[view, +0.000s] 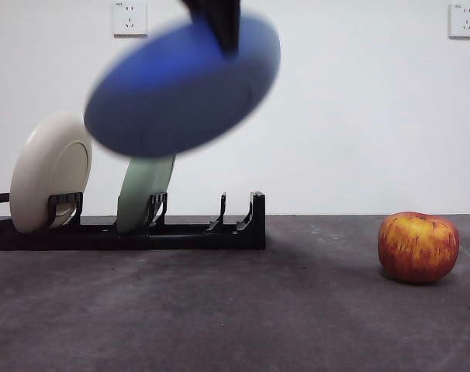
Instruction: Take the blue plate from the plate rack,put the plate on the table,take the apple from the table,put the apple in the plate
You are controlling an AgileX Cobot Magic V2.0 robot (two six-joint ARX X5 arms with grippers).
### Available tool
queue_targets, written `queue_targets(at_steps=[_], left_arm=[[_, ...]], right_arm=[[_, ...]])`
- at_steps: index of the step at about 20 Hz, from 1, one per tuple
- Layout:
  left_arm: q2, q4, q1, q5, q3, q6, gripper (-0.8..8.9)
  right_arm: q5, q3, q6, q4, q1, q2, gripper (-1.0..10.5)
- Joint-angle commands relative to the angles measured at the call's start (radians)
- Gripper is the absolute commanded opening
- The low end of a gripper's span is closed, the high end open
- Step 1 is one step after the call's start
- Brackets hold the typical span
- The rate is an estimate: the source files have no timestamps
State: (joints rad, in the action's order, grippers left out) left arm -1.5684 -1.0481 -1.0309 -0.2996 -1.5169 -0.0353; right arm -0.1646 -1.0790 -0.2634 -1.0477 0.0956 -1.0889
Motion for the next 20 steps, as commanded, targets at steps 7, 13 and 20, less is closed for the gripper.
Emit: queue_targets(at_steps=[7,13,20], left_arm=[[-0.006,0.417,-0.009,-0.011,0.476,-0.038,-0.09],[-0.074,0.444,-0.01,0.103,0.483,-0.09,-0.09],[-0.198,0.46,-0.022,0.233,0.482,-0.069,0.4]], right_arm=[[0.061,-0.004,0.08,0.141,0.148,-0.037,0.0],[0.086,-0.004,0.06,0.203,0.208,-0.19,0.6],[0.155,-0.004,0.054,0.298,0.239,-0.349,4.5]])
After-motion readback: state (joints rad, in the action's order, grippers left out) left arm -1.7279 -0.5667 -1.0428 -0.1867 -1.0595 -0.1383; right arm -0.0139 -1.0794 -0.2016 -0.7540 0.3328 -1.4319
